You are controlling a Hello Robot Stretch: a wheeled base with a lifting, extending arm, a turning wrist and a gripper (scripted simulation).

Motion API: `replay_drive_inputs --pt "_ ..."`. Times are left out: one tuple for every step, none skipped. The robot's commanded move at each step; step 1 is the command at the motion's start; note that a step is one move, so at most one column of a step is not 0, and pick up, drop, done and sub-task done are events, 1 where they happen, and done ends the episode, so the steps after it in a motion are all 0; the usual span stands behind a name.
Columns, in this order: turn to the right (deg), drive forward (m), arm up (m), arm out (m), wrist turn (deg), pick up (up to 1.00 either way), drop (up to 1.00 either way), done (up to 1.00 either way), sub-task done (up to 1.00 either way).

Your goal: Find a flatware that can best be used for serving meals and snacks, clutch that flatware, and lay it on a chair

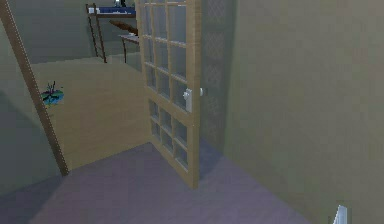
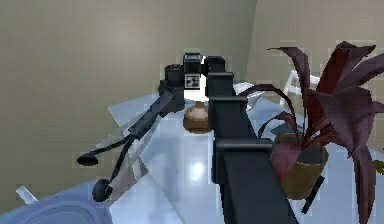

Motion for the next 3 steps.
replay_drive_inputs --pt "0.0 0.0 0.0 0.0 45.0 0.0 0.0 0.0 0.0" --pt "0.0 0.0 0.0 0.0 39.0 0.0 0.0 0.0 0.0" --pt "0.0 0.0 -0.34 0.0 0.0 0.0 0.0 0.0 0.0"
